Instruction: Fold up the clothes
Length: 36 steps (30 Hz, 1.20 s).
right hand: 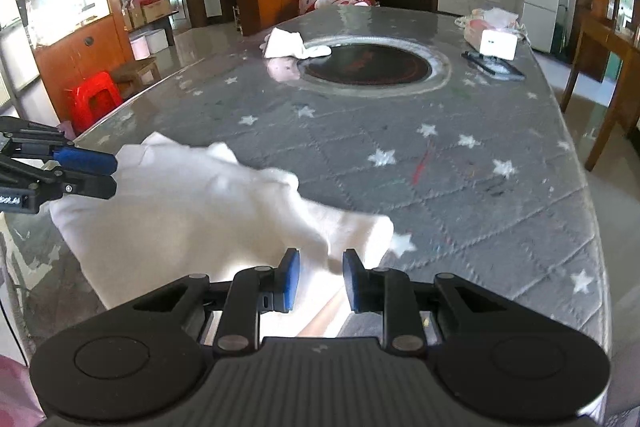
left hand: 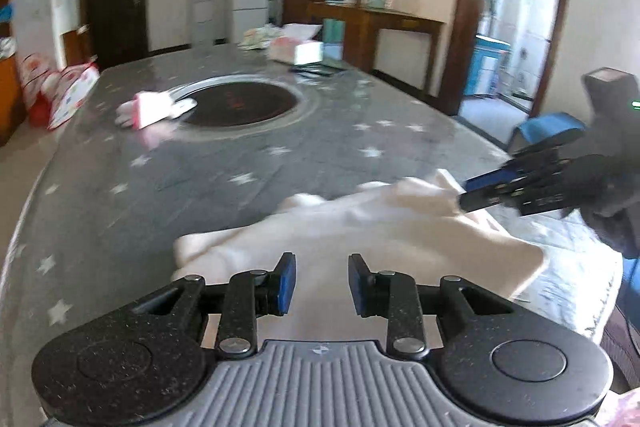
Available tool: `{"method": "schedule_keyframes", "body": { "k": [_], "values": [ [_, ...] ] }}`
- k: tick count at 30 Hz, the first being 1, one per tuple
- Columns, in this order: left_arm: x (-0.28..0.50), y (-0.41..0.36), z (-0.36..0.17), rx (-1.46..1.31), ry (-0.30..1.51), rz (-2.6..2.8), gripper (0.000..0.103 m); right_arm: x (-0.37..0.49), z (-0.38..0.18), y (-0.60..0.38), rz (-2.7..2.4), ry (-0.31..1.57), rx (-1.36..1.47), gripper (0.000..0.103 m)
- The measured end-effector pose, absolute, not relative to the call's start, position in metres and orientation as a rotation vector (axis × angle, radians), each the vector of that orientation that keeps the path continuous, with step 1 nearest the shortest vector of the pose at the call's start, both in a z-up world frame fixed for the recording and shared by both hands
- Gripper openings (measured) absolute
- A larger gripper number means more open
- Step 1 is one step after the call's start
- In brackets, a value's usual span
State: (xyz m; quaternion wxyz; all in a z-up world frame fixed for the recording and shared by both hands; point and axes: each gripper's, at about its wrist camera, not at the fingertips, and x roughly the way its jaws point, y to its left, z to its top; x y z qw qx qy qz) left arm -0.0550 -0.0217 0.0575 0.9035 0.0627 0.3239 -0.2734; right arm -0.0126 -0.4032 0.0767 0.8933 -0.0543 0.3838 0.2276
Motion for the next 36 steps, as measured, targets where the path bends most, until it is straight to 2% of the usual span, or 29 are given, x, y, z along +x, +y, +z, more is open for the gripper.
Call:
{"method": "schedule_keyframes", "body": {
  "k": [5, 7, 9, 15, 19, 25, 27, 32, 34, 36],
  "values": [
    [-0.061, -0.046, 0.046, 0.155, 0.693, -0.623, 0.040, -0.015, 0.067, -0.405, 0.466, 0.798, -0.087, 0.023],
    [-0.064, -0.053, 0.040, 0.170, 0.704, -0.636, 0.040, -0.016, 0.067, -0.403, 0.465, 0.791, -0.098, 0.019],
    [-0.066, -0.056, 0.036, 0.186, 0.710, -0.641, 0.042, -0.017, 0.069, -0.401, 0.458, 0.778, -0.125, 0.003],
    [-0.067, -0.056, 0.030, 0.202, 0.720, -0.646, 0.045, -0.029, 0.099, -0.387, 0.403, 0.628, -0.305, 0.000],
    [-0.067, -0.055, 0.028, 0.195, 0.720, -0.645, 0.047, -0.015, 0.092, -0.393, 0.387, 0.675, -0.271, 0.000],
    [-0.066, -0.055, 0.029, 0.197, 0.722, -0.645, 0.052, -0.017, 0.081, -0.413, 0.455, 0.743, -0.071, 0.013],
    [-0.066, -0.056, 0.030, 0.195, 0.722, -0.645, 0.056, -0.021, 0.079, -0.415, 0.477, 0.748, -0.053, 0.029],
    [-0.069, -0.058, 0.029, 0.205, 0.718, -0.639, 0.066, -0.020, 0.064, -0.405, 0.481, 0.763, -0.094, 0.029],
    [-0.070, -0.058, 0.029, 0.209, 0.715, -0.635, 0.072, -0.022, 0.063, -0.400, 0.473, 0.757, -0.119, 0.024],
    [-0.070, -0.058, 0.028, 0.214, 0.715, -0.633, 0.075, -0.024, 0.065, -0.396, 0.461, 0.749, -0.137, 0.004]
  ]
}}
